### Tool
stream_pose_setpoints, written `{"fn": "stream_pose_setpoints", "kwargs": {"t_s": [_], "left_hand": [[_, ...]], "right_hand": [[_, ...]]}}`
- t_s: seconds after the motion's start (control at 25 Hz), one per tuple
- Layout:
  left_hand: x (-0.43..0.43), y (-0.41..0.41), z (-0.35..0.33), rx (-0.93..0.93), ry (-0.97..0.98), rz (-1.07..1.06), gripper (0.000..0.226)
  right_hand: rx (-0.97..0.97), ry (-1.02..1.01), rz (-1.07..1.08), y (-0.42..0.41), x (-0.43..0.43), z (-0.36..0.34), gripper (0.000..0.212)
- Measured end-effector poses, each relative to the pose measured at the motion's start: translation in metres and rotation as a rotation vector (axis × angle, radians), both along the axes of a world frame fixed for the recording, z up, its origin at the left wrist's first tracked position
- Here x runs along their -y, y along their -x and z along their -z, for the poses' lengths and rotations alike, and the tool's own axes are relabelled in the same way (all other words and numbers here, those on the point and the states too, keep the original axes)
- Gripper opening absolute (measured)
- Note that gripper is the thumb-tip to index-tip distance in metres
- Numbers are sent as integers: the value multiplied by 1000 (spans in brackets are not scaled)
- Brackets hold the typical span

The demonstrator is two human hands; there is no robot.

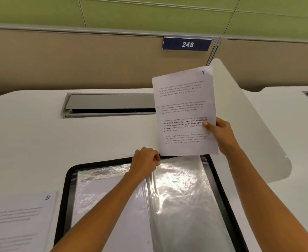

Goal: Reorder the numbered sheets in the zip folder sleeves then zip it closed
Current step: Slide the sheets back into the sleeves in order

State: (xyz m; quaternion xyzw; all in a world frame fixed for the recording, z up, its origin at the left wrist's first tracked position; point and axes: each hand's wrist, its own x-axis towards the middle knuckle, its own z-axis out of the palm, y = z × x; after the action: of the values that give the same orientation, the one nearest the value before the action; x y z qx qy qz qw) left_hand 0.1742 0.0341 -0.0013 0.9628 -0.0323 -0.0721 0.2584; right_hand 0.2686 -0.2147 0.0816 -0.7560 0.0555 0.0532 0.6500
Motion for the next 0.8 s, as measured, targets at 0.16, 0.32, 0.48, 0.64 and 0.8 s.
{"fn": "stream_pose_setpoints", "kwargs": {"t_s": [0.16, 0.32, 0.48, 0.64, 0.8], "left_hand": [[2, 14, 2, 196, -121, -4, 14], [2, 35, 8, 444, -164, -66, 8], [3, 45, 12, 512, -145, -106, 6], [5, 53, 11, 527, -143, -117, 7], [5, 56, 12, 530, -141, -117, 7]], "right_hand": [[-18, -54, -68, -12, 0, -1, 26], [-45, -55, -171, -25, -3, -10, 27], [-88, -14, -276, -35, -13, -14, 26], [-87, 46, -307, -36, -21, -7, 20], [-76, 123, -319, -33, -27, 5, 21]]}}
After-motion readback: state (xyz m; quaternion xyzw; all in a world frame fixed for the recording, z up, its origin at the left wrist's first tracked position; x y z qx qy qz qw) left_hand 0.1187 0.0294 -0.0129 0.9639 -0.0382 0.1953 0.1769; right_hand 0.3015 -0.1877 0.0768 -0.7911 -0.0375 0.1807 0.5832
